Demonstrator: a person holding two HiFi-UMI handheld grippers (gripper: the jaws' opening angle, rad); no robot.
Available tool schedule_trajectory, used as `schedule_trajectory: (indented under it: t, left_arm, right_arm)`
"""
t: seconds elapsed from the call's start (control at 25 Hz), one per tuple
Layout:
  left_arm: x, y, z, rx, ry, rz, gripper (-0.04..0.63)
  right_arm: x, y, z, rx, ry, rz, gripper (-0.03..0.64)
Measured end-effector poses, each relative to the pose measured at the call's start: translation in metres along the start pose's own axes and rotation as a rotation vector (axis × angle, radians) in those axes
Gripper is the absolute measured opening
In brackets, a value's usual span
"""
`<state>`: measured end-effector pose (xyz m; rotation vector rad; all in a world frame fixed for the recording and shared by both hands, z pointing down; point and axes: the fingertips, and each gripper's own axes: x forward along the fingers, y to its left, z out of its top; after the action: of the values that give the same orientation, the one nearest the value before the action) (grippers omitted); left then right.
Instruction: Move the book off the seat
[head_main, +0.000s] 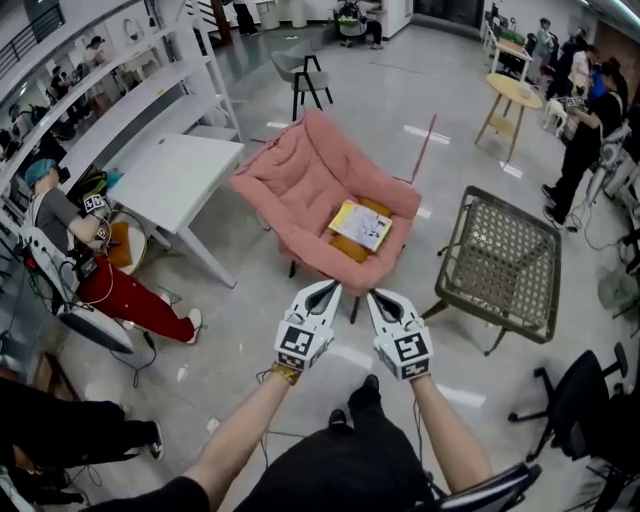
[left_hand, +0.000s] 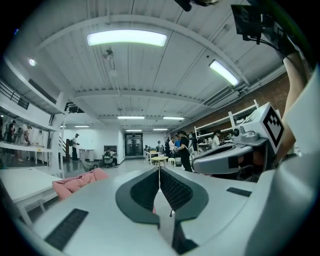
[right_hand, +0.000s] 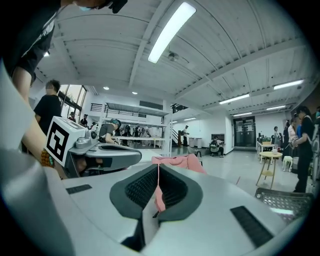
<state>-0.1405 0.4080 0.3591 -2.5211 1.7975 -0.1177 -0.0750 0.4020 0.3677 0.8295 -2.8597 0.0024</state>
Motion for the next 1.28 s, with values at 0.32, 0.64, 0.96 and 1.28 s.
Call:
schedule_trajectory:
  t: [0.32,0.64,0.96,1.28]
  left_arm:
    - [0.059,0.011,-0.021,-0.035,0.066,-0.016,0.014]
    - [0.107,0.023,-0.031,-0.058,0.119,0.027,0.014]
    - [0.137,0.034,-0.040,-0.069,0.124,0.033,0.014]
    - [0.151,0.077,-0.043,-0.062,0.130,0.000,0.014]
  right_arm:
    - [0.042,-0.059,-0.017,0.038,0.013,0.030,0.015]
    - [0.068,-0.101,-0.023,0.077,0.012,0.117,0.015]
    - [0.092,-0.123,-0.032,0.068,0.035,0.155,0.015]
    - [0.131,-0.129,-0.029,0.065,0.057,0.123,0.015]
